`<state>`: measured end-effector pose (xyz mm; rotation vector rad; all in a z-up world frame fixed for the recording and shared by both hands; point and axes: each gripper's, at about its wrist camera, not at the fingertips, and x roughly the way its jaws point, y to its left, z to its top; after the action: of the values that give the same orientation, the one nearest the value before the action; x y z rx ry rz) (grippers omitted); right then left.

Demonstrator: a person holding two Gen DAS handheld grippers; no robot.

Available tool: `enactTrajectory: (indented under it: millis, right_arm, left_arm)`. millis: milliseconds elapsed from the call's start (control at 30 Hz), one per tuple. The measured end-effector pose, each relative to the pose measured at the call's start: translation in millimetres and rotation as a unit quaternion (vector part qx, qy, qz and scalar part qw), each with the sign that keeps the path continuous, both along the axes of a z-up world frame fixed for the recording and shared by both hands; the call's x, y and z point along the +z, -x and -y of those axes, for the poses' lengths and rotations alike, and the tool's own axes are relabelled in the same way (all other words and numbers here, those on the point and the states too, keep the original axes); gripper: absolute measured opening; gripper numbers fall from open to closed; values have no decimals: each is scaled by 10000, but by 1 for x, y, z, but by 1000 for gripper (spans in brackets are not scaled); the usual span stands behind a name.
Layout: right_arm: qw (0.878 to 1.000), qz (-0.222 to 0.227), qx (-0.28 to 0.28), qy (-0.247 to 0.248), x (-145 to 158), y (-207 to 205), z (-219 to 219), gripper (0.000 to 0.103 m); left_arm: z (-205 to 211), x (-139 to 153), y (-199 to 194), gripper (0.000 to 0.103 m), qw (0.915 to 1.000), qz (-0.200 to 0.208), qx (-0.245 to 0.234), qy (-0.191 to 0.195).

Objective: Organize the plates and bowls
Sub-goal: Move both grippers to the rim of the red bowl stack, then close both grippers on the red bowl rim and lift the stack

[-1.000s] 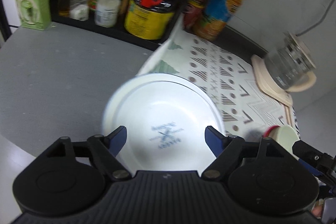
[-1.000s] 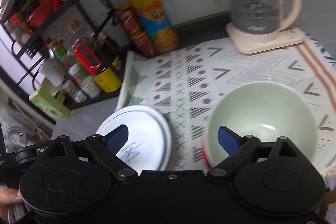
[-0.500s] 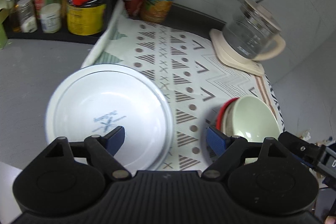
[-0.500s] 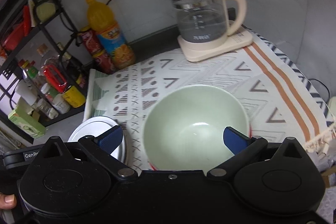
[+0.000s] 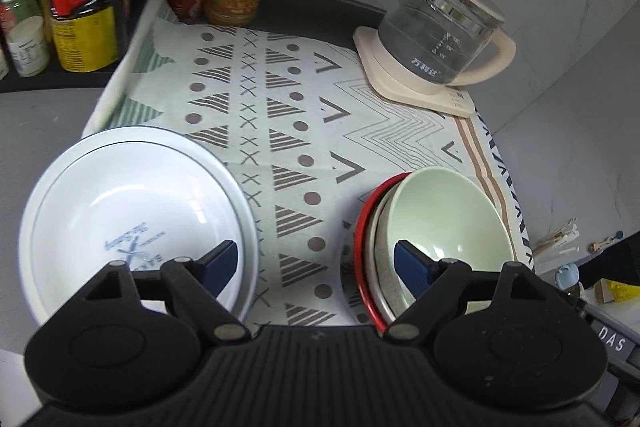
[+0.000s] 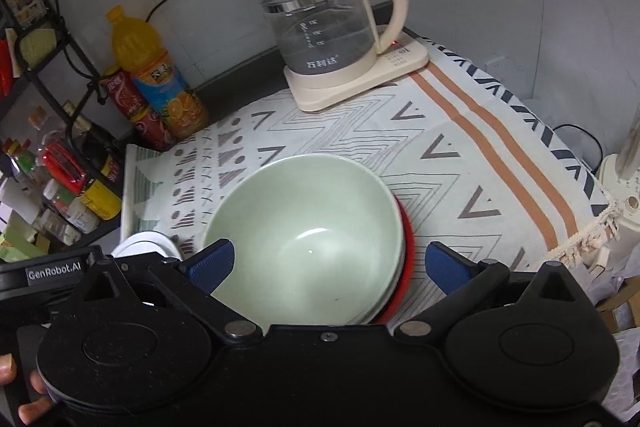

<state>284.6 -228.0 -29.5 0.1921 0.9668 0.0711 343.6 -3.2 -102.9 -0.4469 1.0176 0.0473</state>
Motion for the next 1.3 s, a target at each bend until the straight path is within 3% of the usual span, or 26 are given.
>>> enactTrajectory:
  millis: [100, 467, 667, 833, 1067, 1133, 1300]
  right_arm:
    - [9999, -100, -51, 53, -7, -4, 4, 99]
    - [9963, -771, -295, -250, -43, -26, 29, 62]
    - [9934, -1015, -288, -447, -58, -35, 35, 45]
    - [9917, -1174, -283, -449, -69, -40, 38, 36]
    - [9876, -1455, -154, -562, -81, -40, 40, 35]
    - [9874, -1470, -123, -569, -81, -40, 39, 36]
    - [9884, -1440, -21, -482, -80, -41, 36, 35]
  left_arm:
    - [5, -5, -10, 84, 9999, -62, -88, 48]
    - [28, -30, -49, 77, 9985, -362, -400, 127]
    - [32, -45, -61, 63, 9971, -591, -455, 147]
    - [35, -59, -68, 44, 9946, -869, -488, 285]
    - [36, -68, -66, 37, 9923, -1020, -523, 463]
    - [35, -69, -67, 29, 9917, -1013, -537, 589]
    - [43, -64, -63, 29, 9935, -712, -837, 289]
